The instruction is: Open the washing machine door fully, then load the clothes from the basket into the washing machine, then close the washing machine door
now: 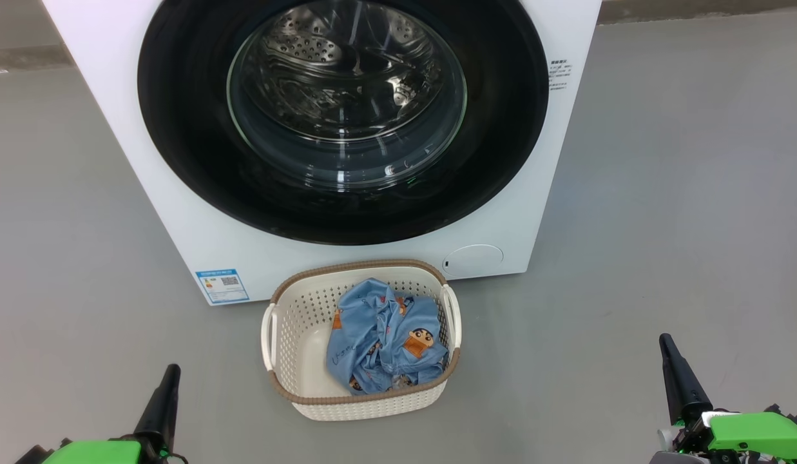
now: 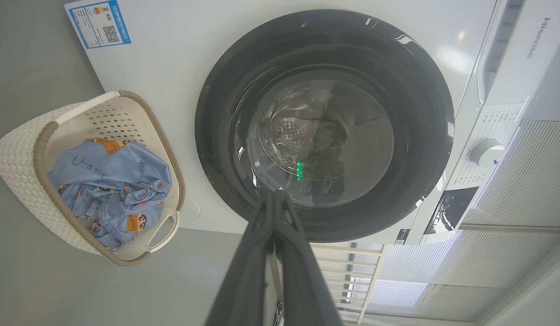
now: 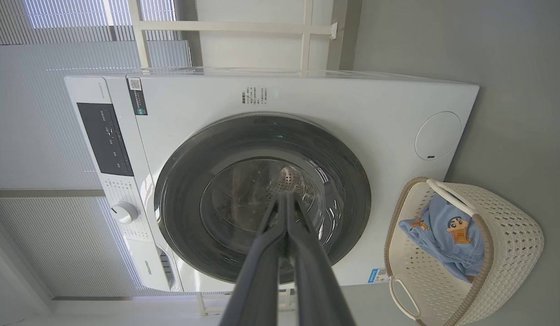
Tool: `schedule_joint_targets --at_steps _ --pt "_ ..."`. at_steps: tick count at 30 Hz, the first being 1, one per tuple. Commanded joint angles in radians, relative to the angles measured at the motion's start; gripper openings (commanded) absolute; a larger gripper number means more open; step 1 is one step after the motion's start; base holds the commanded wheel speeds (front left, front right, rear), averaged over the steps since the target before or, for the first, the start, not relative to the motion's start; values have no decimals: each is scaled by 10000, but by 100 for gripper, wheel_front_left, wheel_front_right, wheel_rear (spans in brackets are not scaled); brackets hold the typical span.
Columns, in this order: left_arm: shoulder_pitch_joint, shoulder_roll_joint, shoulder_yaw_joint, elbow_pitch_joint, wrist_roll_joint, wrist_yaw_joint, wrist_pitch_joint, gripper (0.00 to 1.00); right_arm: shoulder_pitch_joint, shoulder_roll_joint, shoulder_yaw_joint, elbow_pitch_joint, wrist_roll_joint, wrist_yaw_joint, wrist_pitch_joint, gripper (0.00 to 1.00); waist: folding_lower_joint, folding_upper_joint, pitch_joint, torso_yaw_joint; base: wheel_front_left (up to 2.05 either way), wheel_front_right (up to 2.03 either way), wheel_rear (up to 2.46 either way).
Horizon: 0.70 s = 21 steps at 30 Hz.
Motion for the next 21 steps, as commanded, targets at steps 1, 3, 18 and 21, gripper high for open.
schedule_joint_targets --at_steps 1,3,18,21 --pt "-414 116 343 -186 -5 -29 29 0 -451 -127 272 -244 58 -11 74 0 0 -1 0 0 0 0 0" --pt "-414 116 343 -186 -5 -29 29 0 -451 -127 272 -244 58 -11 74 0 0 -1 0 0 0 0 0" --pt "-414 116 343 -186 -5 -29 28 0 -451 -127 272 -244 58 -11 74 0 0 -1 0 0 0 0 0" --pt "-414 116 343 -186 -5 -29 28 0 -451 -127 272 -244 58 -11 73 0 0 -1 0 0 0 0 0"
